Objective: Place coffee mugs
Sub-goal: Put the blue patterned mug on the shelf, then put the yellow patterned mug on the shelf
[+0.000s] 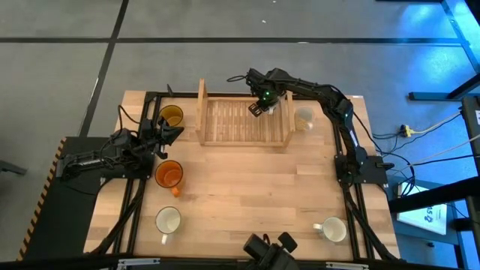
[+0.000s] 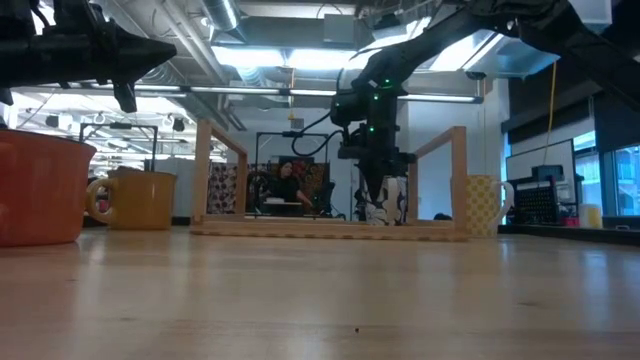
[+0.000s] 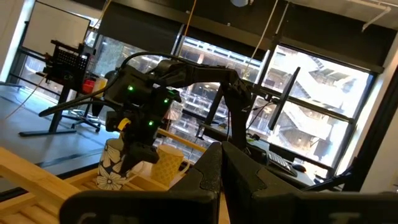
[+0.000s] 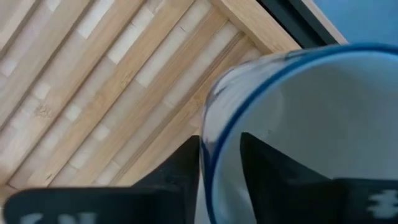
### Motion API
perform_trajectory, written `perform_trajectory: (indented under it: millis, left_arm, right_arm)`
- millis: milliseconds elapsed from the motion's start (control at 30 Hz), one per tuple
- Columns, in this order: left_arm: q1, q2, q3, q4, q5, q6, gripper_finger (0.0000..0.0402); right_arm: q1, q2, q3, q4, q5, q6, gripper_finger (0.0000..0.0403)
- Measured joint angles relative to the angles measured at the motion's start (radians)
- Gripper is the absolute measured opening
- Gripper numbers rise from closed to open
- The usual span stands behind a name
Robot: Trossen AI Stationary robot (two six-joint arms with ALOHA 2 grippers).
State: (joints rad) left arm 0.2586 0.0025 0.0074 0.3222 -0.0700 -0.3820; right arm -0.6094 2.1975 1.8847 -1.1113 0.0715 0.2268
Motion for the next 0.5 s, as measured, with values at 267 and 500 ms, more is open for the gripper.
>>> perform_trajectory:
  millis: [267, 500]
  left_arm:
    - [0.000, 0.000, 0.000, 0.000, 0.000, 0.000, 0.0004]
    - [0.000, 0.000, 0.000, 0.000, 0.000, 0.000, 0.0004]
  right_arm:
    - [0.003, -0.014, 0.075, -0.052, 0.007, 0.003, 0.0162]
    - [0.032, -0.018, 0.233, -0.165, 0.056, -0.017, 0.0166]
